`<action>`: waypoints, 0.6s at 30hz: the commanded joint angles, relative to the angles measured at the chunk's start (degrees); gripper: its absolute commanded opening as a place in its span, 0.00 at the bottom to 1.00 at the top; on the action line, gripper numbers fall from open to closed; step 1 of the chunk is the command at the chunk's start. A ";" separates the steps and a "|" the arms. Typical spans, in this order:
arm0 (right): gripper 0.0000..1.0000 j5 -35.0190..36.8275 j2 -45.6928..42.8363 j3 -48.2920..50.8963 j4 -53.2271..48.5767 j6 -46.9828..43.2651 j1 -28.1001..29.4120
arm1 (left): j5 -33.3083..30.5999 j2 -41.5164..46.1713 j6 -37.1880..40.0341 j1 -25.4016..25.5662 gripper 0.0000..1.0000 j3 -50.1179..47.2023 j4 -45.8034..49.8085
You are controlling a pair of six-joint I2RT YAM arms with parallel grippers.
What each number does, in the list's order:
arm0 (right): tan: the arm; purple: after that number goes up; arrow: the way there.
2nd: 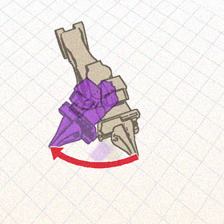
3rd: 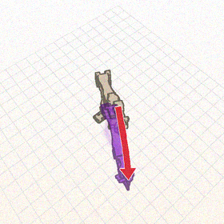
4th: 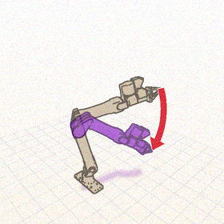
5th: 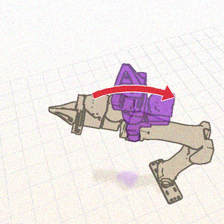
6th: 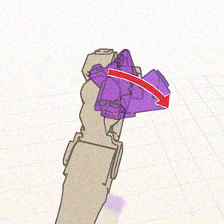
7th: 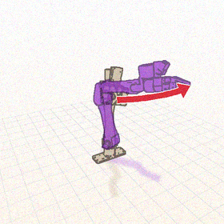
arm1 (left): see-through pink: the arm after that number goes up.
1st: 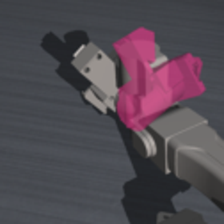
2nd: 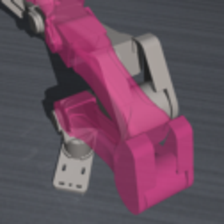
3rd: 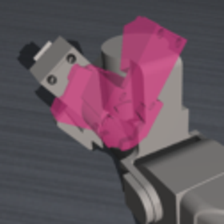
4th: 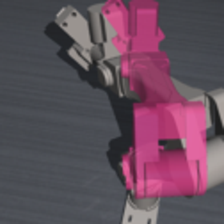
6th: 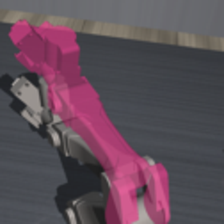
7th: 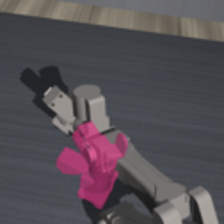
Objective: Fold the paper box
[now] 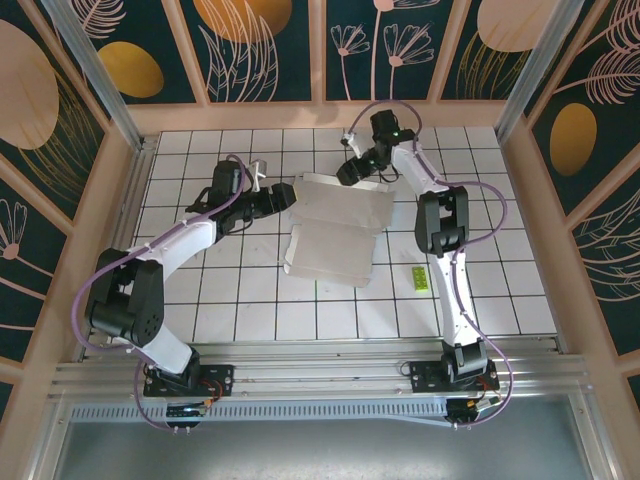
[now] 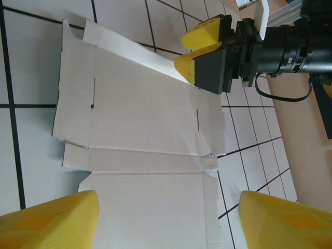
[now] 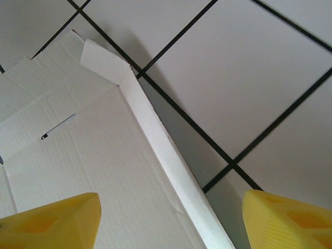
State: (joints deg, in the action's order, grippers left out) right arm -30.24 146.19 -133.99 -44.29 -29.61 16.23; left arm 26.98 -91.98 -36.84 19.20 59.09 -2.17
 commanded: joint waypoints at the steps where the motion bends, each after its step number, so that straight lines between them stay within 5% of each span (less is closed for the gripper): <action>1: 0.72 -1.36 2.19 -1.56 0.11 0.57 0.38 | 0.34 1.55 1.43 0.40 0.72 -0.38 1.90; 11: 0.66 4.20 4.96 0.05 -0.09 -2.62 0.59 | -0.01 0.93 1.16 0.35 0.72 -0.03 1.91; 18: 0.25 10.21 3.55 1.53 -0.82 -4.31 1.78 | -0.41 0.32 0.50 0.40 0.73 0.41 1.74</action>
State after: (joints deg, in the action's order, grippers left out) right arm -24.03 149.95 -133.80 -43.38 -32.99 16.78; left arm 26.59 -91.96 -36.62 19.20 59.02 -1.21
